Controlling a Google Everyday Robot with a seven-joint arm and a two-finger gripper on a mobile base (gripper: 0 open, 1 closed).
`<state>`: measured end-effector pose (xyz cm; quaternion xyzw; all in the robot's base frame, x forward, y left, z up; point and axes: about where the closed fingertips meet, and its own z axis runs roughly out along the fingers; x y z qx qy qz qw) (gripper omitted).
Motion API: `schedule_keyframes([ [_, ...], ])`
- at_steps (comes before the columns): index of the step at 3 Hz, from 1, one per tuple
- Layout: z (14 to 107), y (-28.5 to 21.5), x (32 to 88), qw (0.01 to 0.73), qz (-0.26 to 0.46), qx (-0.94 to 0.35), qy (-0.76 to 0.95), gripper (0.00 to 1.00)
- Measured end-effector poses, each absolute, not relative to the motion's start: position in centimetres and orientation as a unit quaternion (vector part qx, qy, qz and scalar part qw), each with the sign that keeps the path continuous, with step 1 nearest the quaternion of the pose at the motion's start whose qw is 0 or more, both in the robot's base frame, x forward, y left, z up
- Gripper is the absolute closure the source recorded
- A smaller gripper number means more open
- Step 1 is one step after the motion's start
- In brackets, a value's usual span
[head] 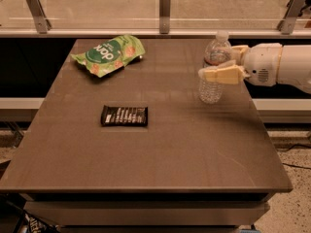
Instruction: Pick water bottle
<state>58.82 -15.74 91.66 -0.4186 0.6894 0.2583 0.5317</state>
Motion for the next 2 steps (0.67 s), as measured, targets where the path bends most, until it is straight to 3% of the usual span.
schedule_keyframes([
  [2, 91.72, -15.22, 58.83, 0.531, 0.261, -0.422, 0.687, 0.88],
])
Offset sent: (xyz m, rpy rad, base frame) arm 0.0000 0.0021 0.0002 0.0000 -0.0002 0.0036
